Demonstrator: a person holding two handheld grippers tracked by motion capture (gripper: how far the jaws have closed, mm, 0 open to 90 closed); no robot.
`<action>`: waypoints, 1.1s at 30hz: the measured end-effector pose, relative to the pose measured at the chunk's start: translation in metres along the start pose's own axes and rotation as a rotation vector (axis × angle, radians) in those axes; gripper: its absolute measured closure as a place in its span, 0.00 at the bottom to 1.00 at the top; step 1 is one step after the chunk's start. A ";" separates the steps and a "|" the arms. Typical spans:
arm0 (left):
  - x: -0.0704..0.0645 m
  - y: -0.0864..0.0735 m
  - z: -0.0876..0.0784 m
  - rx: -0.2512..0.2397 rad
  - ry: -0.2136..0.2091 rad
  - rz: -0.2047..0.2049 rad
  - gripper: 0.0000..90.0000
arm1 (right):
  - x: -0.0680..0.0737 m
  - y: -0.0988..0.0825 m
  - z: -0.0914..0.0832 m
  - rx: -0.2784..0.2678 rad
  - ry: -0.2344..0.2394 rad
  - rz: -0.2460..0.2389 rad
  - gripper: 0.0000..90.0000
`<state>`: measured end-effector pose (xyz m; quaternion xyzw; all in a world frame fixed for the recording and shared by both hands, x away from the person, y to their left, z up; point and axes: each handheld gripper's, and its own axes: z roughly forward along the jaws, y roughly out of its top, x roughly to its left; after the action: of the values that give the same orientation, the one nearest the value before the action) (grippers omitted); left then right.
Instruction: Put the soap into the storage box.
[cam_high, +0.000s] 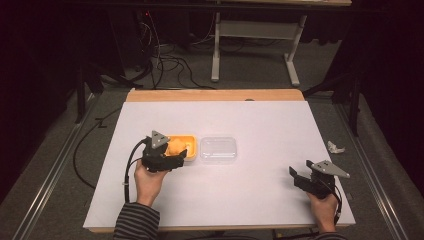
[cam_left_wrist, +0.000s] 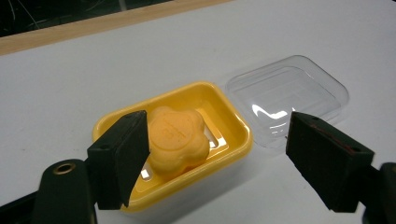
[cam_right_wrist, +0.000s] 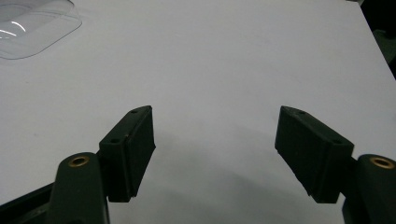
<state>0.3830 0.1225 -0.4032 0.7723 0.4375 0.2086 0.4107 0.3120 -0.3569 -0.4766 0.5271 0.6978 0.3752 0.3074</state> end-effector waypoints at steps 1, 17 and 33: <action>0.000 -0.001 -0.001 -0.001 -0.003 -0.002 0.24 | 0.000 0.000 0.000 -0.001 -0.001 -0.001 0.32; 0.000 -0.019 -0.016 -0.003 -0.021 -0.014 0.24 | 0.000 0.000 0.000 -0.002 -0.004 -0.006 0.32; -0.011 -0.025 -0.024 -0.027 -0.039 0.008 0.24 | 0.000 0.000 0.000 -0.004 -0.004 -0.008 0.32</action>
<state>0.3480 0.1313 -0.4094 0.7723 0.4234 0.2010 0.4288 0.3117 -0.3569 -0.4766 0.5245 0.6986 0.3742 0.3112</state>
